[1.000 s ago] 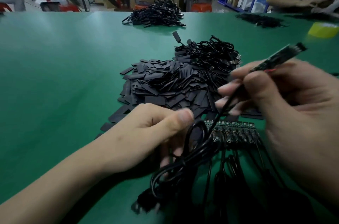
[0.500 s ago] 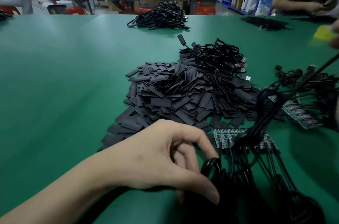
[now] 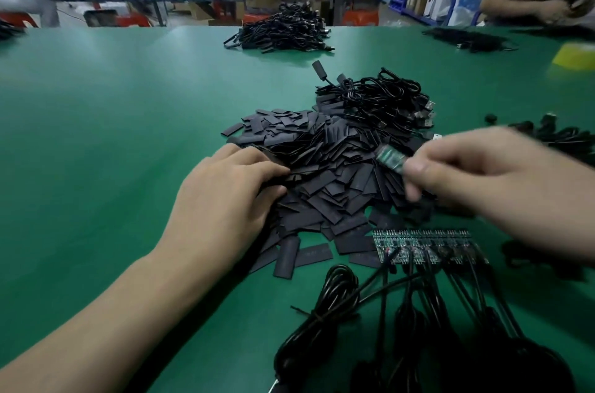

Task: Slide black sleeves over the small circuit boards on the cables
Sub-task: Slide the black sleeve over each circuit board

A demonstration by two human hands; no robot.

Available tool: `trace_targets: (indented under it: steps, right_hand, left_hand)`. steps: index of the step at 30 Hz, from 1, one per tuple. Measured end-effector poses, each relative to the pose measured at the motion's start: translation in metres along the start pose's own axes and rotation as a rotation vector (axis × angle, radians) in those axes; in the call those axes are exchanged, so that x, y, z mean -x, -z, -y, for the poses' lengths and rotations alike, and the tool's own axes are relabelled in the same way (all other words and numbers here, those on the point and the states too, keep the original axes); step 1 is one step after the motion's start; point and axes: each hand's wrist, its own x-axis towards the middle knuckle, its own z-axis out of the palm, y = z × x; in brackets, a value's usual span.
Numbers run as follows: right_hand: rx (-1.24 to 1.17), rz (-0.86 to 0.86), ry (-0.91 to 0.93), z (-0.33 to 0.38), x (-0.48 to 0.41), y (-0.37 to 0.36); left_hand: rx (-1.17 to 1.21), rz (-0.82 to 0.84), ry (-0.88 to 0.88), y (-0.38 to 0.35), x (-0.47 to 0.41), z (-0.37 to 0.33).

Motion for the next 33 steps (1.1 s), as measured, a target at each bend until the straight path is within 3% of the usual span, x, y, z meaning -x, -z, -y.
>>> trace_targets:
  steps: [1,7,10,15,23,29,33]
  right_hand:
    - [-0.027,0.073,0.003,-0.001,-0.001,-0.012]
    - [-0.295,-0.01,0.031,-0.02,-0.001,-0.051]
    - [-0.509,-0.075,0.03,-0.021,0.003,-0.061]
    - [-0.62,-0.037,0.011,-0.021,0.005,-0.065]
    - [-0.667,-0.035,0.011,-0.022,0.006,-0.066]
    - [-0.583,-0.176,0.093,-0.031,0.002,-0.052]
    - [-0.455,-0.098,0.104,-0.034,0.002,-0.05]
  left_hand:
    - [0.004,-0.019,0.001,0.0,0.0,0.001]
    - [0.119,-0.113,-0.063,0.0,0.0,-0.001]
    - [0.426,-0.059,-0.135,0.0,0.003,-0.014]
    - [0.852,0.055,0.012,-0.006,0.014,-0.036]
    - [0.514,-0.119,-0.159,-0.004,0.014,-0.042]
    - [0.538,-0.154,-0.064,-0.002,0.013,-0.036]
    - [0.543,-0.176,-0.052,-0.001,0.011,-0.035]
